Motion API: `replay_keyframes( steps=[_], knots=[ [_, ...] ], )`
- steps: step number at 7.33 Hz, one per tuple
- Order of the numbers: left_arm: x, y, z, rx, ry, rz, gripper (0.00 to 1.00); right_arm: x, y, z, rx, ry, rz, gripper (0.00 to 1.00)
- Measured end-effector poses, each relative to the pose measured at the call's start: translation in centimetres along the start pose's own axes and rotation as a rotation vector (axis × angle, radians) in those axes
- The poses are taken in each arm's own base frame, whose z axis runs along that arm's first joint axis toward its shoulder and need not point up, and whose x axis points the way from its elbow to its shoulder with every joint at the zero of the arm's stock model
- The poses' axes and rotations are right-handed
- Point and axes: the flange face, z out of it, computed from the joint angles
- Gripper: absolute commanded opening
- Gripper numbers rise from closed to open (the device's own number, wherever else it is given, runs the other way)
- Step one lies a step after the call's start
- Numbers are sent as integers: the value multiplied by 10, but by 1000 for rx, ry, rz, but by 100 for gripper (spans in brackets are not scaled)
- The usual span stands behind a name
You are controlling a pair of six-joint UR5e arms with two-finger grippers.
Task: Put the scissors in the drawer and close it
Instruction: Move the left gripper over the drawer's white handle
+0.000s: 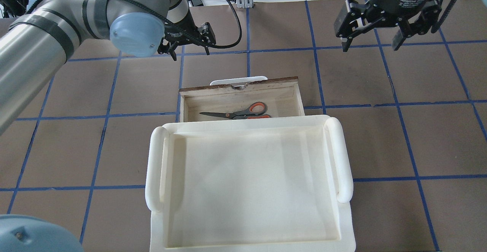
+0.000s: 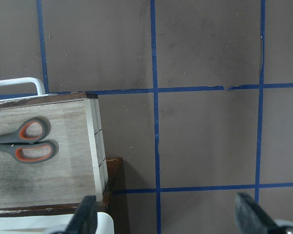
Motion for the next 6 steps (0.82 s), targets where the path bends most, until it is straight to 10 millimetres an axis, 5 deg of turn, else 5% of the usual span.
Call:
replay_keyframes(
  steps=[3,6],
  knots=[
    [39,0,60,-35,-3,-46,100,0,0,1,-3,-1,0,100],
    [60,16,78,-97,-34,-77,100,0,6,13,-25,-2,0,100]
  ],
)
